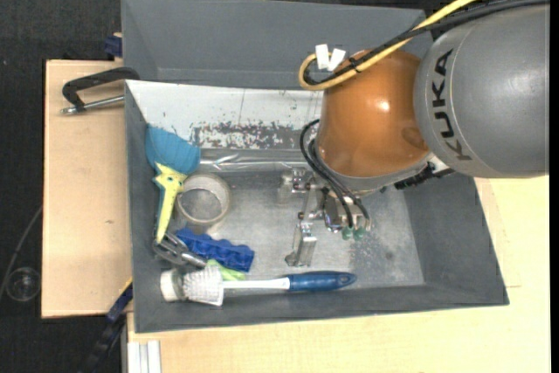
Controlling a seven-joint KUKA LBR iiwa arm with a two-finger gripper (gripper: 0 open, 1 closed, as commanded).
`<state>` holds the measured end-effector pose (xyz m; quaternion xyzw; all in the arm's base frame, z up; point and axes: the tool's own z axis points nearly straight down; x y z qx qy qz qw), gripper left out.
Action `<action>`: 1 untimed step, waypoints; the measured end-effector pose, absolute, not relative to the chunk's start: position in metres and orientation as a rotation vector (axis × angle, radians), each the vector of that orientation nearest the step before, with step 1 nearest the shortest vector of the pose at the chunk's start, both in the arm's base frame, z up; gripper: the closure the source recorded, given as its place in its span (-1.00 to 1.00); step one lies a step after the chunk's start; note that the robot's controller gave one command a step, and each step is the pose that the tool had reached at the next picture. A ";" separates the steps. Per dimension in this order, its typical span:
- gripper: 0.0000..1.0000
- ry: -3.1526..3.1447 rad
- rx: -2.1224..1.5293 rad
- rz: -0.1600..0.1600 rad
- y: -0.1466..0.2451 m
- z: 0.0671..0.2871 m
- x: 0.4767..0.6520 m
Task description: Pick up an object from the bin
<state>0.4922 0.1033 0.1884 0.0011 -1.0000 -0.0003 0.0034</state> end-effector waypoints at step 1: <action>-1.00 -3.142 0.001 -0.003 0.103 0.193 0.493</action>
Offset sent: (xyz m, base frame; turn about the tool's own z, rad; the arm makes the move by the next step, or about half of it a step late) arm 0.0326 0.0517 -0.1184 -0.4538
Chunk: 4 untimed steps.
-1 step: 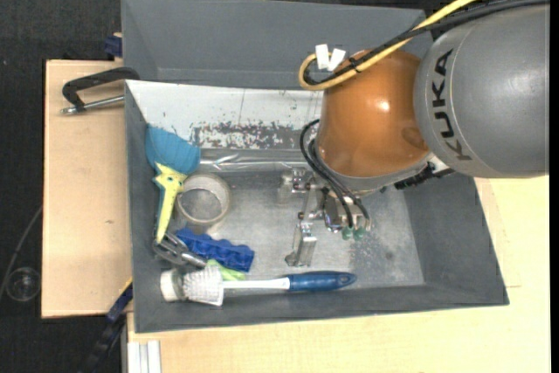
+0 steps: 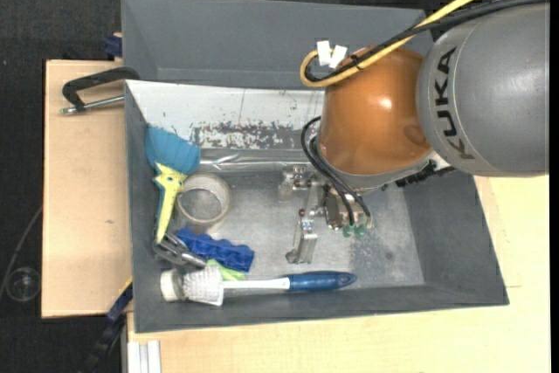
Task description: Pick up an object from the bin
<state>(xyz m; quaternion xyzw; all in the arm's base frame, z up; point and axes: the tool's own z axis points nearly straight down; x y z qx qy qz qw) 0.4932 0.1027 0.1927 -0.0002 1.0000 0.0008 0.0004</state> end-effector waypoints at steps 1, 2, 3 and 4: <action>-1.00 3.131 -0.168 0.002 0.114 0.168 0.503; -1.00 3.085 -0.587 0.004 0.159 0.153 0.503; -1.00 3.061 -0.683 0.004 0.162 0.132 0.505; -1.00 2.922 -1.130 0.004 0.167 0.119 0.516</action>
Offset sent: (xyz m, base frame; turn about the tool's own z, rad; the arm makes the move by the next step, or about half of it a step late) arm 0.0098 0.0645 -0.0344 -0.3853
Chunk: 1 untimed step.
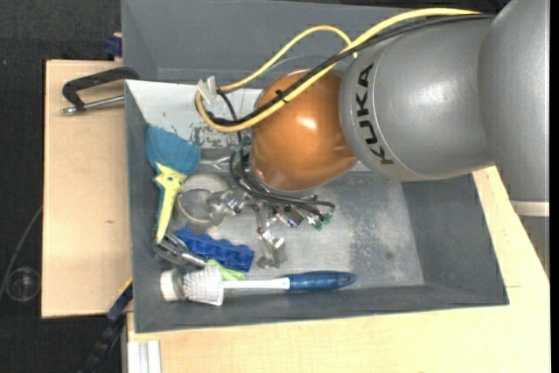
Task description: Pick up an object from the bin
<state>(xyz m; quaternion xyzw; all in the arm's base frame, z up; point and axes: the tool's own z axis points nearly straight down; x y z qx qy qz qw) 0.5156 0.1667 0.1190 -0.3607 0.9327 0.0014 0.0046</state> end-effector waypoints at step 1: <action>-1.00 2.917 -1.125 0.001 0.206 0.085 0.559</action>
Offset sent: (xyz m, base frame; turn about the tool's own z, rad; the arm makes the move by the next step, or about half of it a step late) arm 0.0279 -0.0282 -0.0490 -0.3004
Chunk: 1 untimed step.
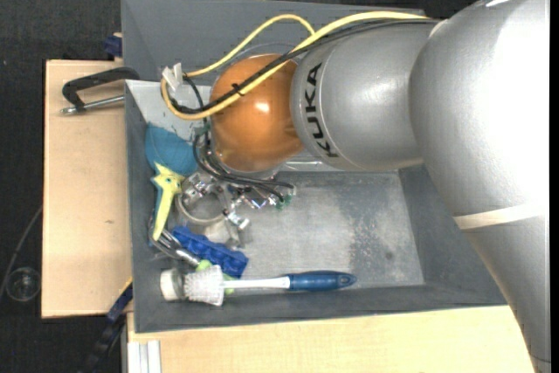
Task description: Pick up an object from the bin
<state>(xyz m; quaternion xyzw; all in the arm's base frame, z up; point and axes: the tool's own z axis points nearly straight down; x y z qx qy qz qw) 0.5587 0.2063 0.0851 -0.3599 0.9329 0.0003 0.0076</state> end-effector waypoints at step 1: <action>-1.00 2.843 -1.311 0.006 0.202 0.074 0.559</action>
Offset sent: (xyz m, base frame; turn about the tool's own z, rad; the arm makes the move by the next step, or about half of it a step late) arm -0.0176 -0.0194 -0.0151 0.4032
